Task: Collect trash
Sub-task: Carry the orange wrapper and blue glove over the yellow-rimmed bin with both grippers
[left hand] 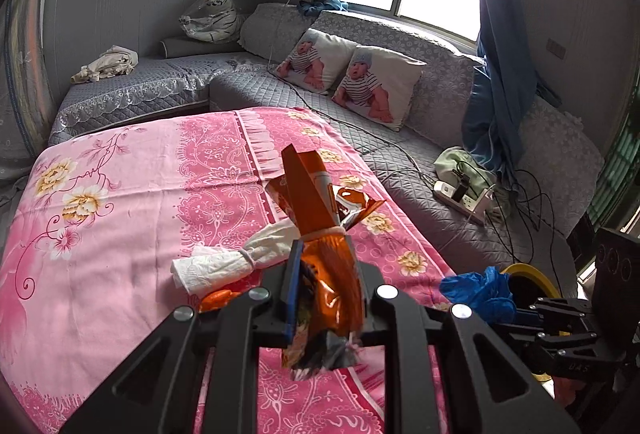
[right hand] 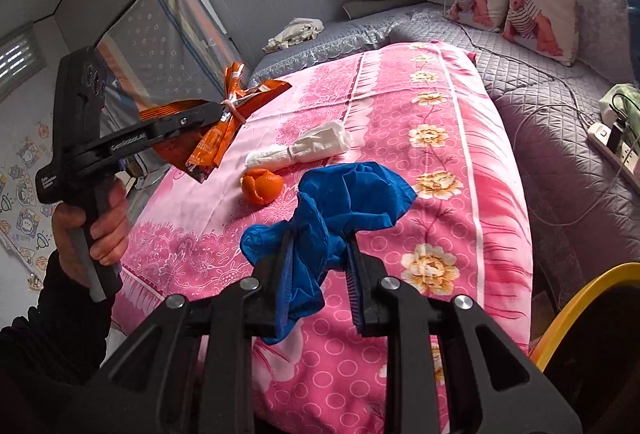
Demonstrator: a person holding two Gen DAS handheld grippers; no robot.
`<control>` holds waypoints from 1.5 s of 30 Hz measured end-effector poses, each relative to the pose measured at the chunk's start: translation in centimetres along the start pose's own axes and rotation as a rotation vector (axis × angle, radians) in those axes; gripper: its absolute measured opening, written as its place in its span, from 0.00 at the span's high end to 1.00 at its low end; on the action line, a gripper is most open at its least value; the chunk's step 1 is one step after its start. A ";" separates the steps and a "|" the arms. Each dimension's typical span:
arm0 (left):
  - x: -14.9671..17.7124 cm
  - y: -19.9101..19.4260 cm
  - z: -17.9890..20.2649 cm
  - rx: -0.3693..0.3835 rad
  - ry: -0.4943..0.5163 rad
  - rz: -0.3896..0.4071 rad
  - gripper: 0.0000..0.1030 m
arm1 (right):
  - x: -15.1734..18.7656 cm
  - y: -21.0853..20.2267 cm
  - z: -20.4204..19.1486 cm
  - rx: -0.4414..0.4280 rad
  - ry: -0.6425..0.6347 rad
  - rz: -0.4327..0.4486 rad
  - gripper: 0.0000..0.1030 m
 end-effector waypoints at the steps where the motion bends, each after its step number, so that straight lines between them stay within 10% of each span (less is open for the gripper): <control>1: 0.3 -0.1 0.9 0.019 0.012 -0.005 0.83 | 0.1 -0.5 0.6 0.010 0.013 0.008 0.78; 45: 7.5 1.9 25.9 0.396 0.316 -0.097 0.83 | 9.1 -22.1 18.8 0.564 0.394 0.315 0.78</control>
Point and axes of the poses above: each gripper's, at about its wrist camera, not at the fingertips, and y roughly the way its jaws point, z to its right, x to its underside, the point moved 5 cm from there along y, roughly the way its jaws point, and after that the axes turned 13 degrees about -y, right-handed, at the moved point
